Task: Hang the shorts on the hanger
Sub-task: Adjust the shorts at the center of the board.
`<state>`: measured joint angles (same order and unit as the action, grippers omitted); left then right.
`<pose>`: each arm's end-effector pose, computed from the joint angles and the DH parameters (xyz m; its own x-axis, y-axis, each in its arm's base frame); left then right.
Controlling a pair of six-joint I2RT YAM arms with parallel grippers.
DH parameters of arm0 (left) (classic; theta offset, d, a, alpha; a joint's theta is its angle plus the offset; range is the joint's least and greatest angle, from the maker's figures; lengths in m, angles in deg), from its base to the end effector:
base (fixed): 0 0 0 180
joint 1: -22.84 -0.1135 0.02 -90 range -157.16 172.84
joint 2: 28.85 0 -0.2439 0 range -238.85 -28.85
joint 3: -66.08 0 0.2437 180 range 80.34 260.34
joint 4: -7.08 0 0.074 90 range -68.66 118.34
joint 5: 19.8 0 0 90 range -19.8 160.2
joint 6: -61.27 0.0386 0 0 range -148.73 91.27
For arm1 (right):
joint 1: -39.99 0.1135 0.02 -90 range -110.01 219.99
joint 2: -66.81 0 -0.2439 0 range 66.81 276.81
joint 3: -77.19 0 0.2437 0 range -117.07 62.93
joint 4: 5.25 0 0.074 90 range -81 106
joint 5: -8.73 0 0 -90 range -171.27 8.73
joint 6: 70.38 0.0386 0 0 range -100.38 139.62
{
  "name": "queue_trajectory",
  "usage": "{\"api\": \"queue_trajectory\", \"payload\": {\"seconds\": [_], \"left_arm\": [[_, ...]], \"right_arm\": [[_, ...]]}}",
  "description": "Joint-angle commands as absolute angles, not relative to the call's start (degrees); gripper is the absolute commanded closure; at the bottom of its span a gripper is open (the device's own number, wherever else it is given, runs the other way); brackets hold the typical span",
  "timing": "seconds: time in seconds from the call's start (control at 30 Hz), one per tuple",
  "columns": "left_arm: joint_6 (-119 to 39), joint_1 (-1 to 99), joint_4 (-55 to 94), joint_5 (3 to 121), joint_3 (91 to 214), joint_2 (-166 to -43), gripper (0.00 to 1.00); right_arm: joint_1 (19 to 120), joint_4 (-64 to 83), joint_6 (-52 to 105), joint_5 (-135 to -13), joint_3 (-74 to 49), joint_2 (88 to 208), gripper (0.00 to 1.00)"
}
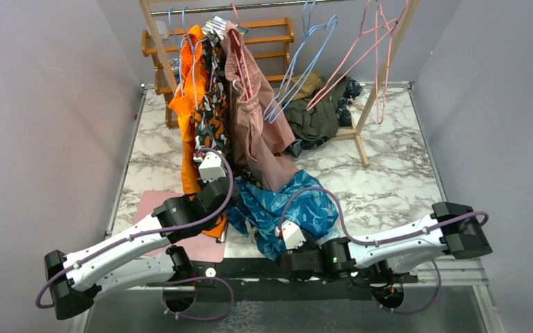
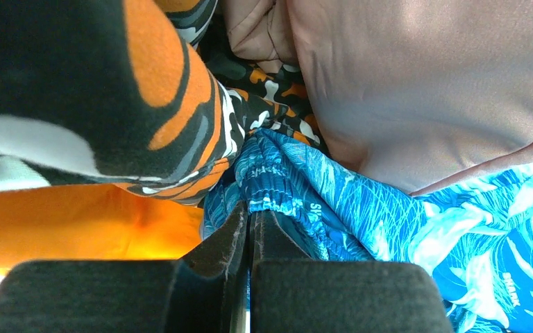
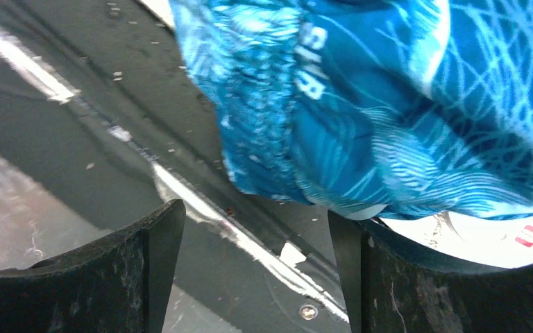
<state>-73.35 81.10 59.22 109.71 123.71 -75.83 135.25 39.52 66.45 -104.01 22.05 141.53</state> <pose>0.1108 -0.1324 0.2681 -0.5328 -0.1687 -0.8292 0.0438 0.9731 -0.2261 -0.0065 0.2332 0.1683 -0.6245 -0.5543 -0.5503 -0.6991 0.7108 0.0773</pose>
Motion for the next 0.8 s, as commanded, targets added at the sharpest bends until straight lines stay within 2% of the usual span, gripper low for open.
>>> {"api": "queue_trajectory", "payload": {"seconds": [0.0, 0.23, 0.53, 0.57, 0.77], "left_arm": [[-72.2, 81.2, 57.5, 109.8, 123.8, -74.3, 1.0], [-72.2, 81.2, 57.6, 109.1, 123.5, -73.1, 1.0], [-72.6, 81.2, 57.6, 108.0, 123.3, -72.7, 1.0], [-72.6, 81.2, 57.6, 107.9, 123.2, -72.7, 1.0], [-72.5, 81.2, 57.5, 107.7, 123.3, -73.0, 1.0]], "right_arm": [[135.8, 44.7, 74.3, -112.8, 21.2, 144.5, 0.21], [135.8, 44.3, 77.4, -116.5, 21.9, 144.9, 0.25], [135.8, 45.7, 78.5, -119.9, 21.6, 140.8, 0.37], [135.8, 45.1, 77.4, -119.7, 21.5, 140.4, 0.37], [135.8, 36.9, 70.4, -113.3, 23.4, 140.8, 0.22]]}}
